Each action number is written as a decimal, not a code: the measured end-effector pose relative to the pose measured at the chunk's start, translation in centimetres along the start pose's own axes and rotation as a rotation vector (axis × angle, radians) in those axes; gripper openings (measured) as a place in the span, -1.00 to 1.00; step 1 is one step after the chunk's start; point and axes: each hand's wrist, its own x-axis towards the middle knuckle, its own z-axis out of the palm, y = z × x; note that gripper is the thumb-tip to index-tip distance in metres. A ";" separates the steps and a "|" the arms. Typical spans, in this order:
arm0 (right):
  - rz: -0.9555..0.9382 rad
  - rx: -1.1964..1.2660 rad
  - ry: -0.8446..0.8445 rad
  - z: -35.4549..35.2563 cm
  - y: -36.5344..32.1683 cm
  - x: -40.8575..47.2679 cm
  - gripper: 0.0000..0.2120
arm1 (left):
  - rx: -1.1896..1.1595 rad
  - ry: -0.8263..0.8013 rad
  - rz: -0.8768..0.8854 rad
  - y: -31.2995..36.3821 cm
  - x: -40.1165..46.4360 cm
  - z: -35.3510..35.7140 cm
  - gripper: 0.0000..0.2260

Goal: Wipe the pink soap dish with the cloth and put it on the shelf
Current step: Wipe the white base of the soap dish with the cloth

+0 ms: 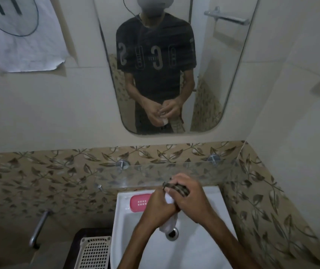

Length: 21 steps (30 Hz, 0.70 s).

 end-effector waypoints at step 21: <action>0.055 0.074 0.305 1.1 0.8 -1.9 -0.89 | -0.157 0.097 -0.046 -1.4 -0.1 1.2 -0.69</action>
